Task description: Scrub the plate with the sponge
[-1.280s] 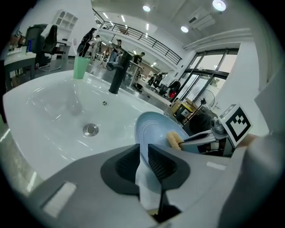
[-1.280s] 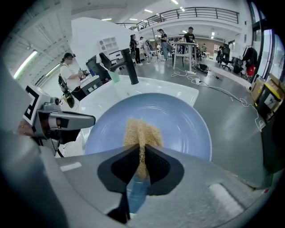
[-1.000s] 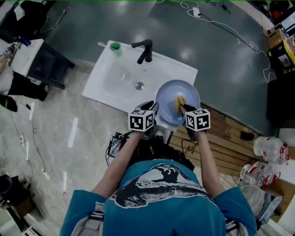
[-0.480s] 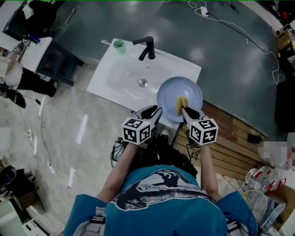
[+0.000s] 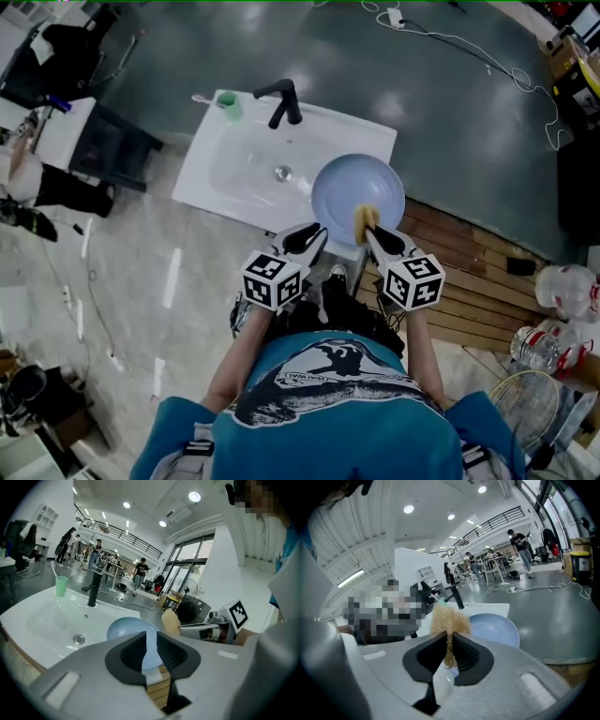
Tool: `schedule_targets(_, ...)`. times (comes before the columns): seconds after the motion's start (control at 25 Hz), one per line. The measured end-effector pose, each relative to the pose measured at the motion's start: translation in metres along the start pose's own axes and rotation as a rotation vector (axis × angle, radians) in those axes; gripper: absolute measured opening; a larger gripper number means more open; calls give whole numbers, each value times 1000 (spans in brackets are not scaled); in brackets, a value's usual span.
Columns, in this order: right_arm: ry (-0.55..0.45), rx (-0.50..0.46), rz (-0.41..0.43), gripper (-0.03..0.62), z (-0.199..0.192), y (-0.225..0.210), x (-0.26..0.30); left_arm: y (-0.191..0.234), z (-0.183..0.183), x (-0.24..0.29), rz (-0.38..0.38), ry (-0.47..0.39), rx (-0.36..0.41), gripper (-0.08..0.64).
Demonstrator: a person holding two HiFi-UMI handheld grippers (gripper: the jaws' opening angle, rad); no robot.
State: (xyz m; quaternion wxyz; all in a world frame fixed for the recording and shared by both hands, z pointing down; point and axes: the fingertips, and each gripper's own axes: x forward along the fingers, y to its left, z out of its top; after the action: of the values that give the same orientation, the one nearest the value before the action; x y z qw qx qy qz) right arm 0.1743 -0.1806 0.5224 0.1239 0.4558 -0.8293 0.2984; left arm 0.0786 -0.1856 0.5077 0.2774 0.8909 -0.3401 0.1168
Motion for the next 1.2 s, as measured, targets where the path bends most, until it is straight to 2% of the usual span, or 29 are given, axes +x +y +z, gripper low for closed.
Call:
schedule_targets(0.32, -38, 51, -44, 35, -12, 28, -13, -7, 0, -28, -50, -8, 31, 72)
schedule_targets(0.6, -58, 48, -74, 34, -23, 55, -21, -14, -8, -54, -68, -21, 70, 12)
schedule_targets(1.2, -70, 33, -92, 29, -49, 96, -40, -37, -27, -105, -130, -55, 104, 11)
